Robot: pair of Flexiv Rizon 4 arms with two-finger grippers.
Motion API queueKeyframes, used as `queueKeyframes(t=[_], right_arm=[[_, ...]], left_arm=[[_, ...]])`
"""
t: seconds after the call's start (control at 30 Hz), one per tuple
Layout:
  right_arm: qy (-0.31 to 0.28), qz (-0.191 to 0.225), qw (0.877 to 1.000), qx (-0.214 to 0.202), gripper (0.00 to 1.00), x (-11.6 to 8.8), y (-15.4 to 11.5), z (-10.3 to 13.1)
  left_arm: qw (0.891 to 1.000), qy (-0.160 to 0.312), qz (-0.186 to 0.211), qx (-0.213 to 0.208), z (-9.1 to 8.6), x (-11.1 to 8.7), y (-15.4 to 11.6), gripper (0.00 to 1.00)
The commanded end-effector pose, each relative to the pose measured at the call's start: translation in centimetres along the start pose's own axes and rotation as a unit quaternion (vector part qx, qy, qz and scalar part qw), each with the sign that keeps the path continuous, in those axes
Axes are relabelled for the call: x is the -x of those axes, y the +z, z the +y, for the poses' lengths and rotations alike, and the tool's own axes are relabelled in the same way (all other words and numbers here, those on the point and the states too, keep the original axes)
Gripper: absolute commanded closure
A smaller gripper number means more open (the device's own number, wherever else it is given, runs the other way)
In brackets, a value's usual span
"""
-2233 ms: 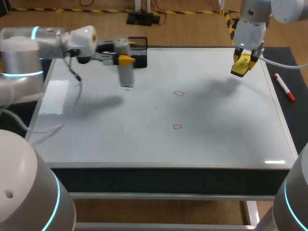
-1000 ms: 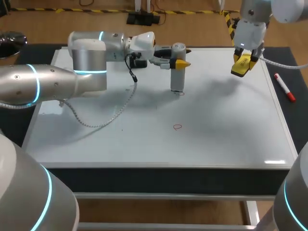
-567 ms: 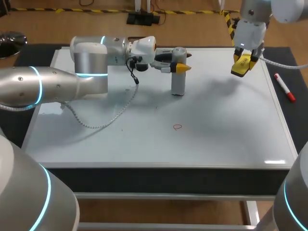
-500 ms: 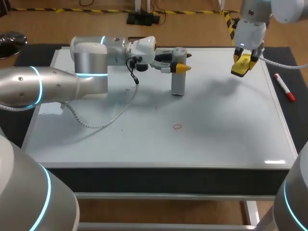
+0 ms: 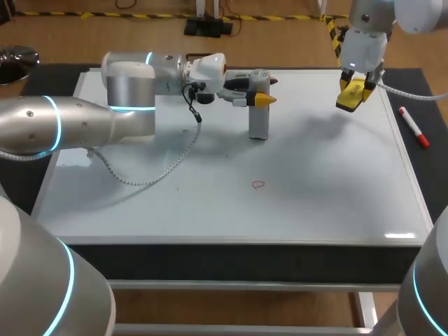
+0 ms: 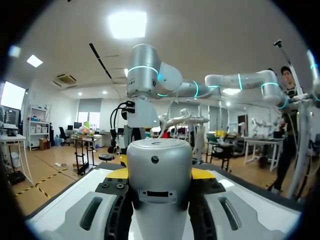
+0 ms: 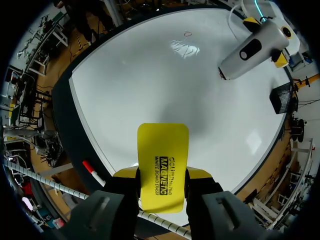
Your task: Pick up the inspection probe, press it on each red-marked spot on the whiteboard one by one, put down the probe, pick up the eraser, and wipe off all the red marks.
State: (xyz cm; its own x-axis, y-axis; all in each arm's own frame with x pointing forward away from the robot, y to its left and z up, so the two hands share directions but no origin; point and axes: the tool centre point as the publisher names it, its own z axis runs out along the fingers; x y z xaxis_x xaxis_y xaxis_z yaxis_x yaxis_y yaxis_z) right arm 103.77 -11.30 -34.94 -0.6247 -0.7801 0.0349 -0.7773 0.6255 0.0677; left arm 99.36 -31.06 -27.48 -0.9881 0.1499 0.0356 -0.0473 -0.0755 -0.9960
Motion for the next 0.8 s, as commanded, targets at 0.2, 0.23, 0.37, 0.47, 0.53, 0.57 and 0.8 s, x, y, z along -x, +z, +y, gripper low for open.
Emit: queueKeyframes(t=[0.2, 0.23, 0.37, 0.47, 0.53, 0.57, 0.8], right_arm=[[-0.001, 0.002, 1.000, -0.001, 1.00, 0.0, -0.1, -0.1], [-0.001, 0.002, 1.000, -0.001, 1.00, 0.0, -0.1, -0.1], [-0.001, 0.002, 1.000, -0.001, 1.00, 0.0, -0.1, -0.1], [-0.001, 0.002, 1.000, -0.001, 1.00, 0.0, -0.1, -0.1], [-0.001, 0.002, 1.000, -0.001, 1.00, 0.0, -0.1, -0.1], [-0.001, 0.002, 1.000, -0.001, 1.00, 0.0, -0.1, -0.1], [-0.001, 0.002, 1.000, -0.001, 1.00, 0.0, -0.1, -0.1]], left_arm=[[1.000, 0.002, 0.000, 0.001, -0.1, -0.2, -0.2, 1.00], [1.000, 0.003, 0.000, 0.001, -0.3, -0.2, -0.2, 1.00], [1.000, 0.002, -0.005, 0.007, -1.1, -0.3, -0.5, 1.00], [1.000, 0.004, -0.012, 0.007, -2.3, -0.6, -1.6, 1.00], [1.000, 0.008, -0.019, 0.009, -3.1, -0.8, -2.8, 1.00], [1.000, 0.010, -0.022, 0.006, -3.5, -1.0, -3.4, 1.00], [0.998, 0.030, -0.055, 0.015, -5.6, -2.4, -9.6, 1.00]])
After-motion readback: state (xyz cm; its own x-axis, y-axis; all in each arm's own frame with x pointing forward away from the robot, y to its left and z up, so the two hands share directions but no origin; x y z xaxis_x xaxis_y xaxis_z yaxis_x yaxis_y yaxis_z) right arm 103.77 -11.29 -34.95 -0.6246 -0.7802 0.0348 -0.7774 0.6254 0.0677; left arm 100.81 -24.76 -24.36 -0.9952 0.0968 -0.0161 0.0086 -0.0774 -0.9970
